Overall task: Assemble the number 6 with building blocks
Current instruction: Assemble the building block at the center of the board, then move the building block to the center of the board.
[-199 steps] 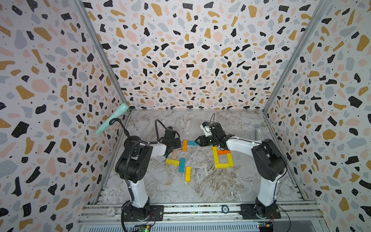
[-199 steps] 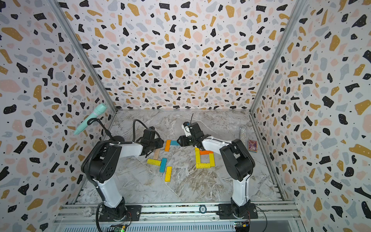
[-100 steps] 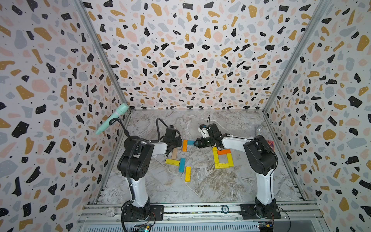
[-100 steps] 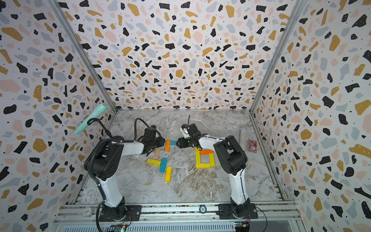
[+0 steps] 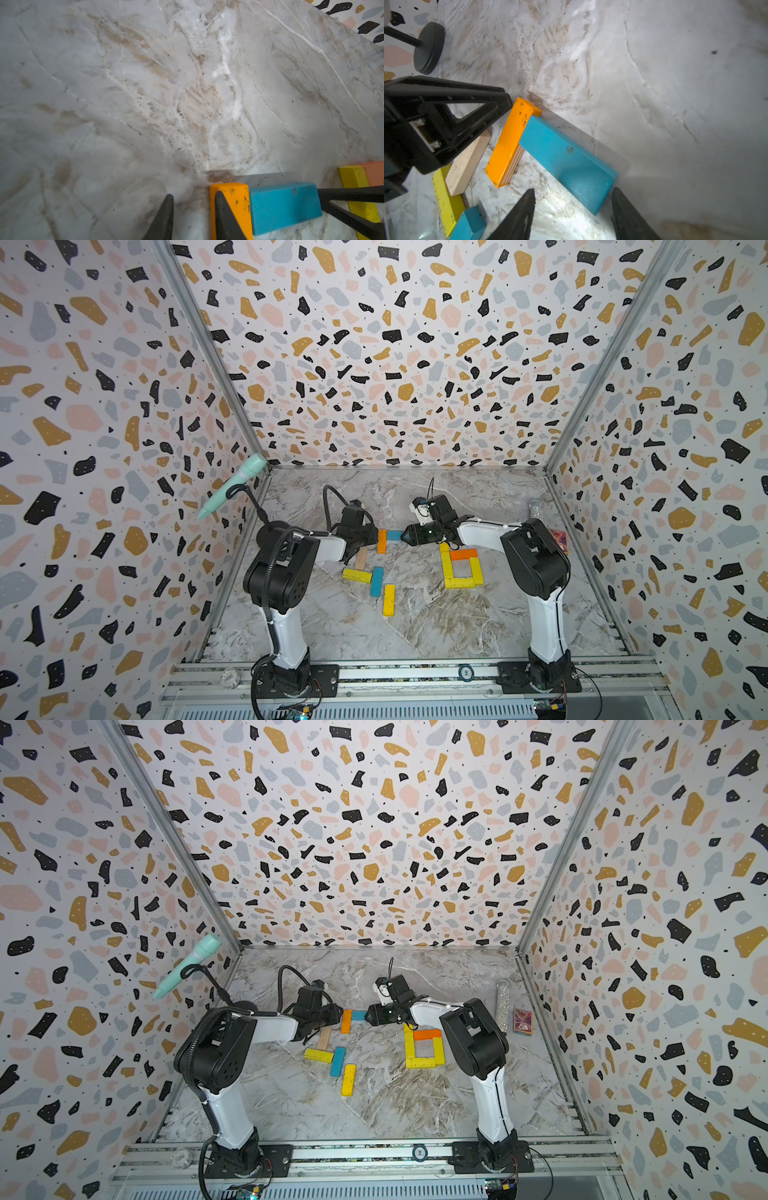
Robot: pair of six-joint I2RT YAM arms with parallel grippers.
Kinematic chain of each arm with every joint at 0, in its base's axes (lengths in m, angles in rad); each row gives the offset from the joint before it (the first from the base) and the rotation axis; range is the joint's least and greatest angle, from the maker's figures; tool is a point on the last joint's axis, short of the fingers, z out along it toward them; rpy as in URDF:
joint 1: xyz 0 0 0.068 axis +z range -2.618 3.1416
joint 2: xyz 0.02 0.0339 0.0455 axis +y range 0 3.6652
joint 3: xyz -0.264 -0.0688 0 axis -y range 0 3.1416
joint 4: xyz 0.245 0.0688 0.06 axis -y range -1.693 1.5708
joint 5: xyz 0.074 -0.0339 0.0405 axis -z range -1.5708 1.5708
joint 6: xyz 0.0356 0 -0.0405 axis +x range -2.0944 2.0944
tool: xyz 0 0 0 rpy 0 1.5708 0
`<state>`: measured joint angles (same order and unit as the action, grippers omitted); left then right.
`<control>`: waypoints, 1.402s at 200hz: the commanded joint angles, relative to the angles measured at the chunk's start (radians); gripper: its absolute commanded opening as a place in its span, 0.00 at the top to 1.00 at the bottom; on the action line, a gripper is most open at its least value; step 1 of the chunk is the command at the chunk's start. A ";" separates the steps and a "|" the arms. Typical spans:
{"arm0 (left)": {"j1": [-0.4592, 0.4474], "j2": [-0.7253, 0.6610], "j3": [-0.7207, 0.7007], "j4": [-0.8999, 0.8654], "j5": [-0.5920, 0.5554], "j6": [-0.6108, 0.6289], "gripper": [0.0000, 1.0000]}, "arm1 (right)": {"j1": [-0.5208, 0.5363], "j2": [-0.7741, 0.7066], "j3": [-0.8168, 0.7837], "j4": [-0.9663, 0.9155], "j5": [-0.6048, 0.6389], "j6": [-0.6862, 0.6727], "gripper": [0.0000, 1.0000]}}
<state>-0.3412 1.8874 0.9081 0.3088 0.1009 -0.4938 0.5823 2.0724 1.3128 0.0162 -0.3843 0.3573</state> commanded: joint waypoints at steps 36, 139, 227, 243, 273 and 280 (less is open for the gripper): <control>0.006 -0.077 -0.040 -0.118 -0.036 -0.001 0.70 | 0.024 -0.190 -0.037 -0.055 0.057 -0.011 0.39; 0.018 -0.779 -0.386 -0.033 -0.314 0.012 0.34 | 0.437 -0.503 -0.406 -0.064 0.351 0.295 0.38; 0.022 -1.012 -0.543 -0.025 -0.394 -0.007 0.13 | 0.600 -0.230 -0.141 -0.301 0.483 0.375 0.37; 0.022 -1.035 -0.547 -0.035 -0.407 -0.008 0.11 | 0.602 -0.174 -0.090 -0.371 0.510 0.383 0.37; 0.024 -1.071 -0.557 -0.042 -0.430 -0.009 0.09 | 0.611 -0.110 -0.026 -0.463 0.550 0.396 0.39; 0.024 -1.075 -0.557 -0.043 -0.429 -0.008 0.08 | 0.615 -0.104 -0.013 -0.489 0.565 0.401 0.39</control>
<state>-0.3222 0.8368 0.3653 0.2466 -0.2924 -0.5011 1.1889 1.9278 1.2713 -0.2893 0.1162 0.7216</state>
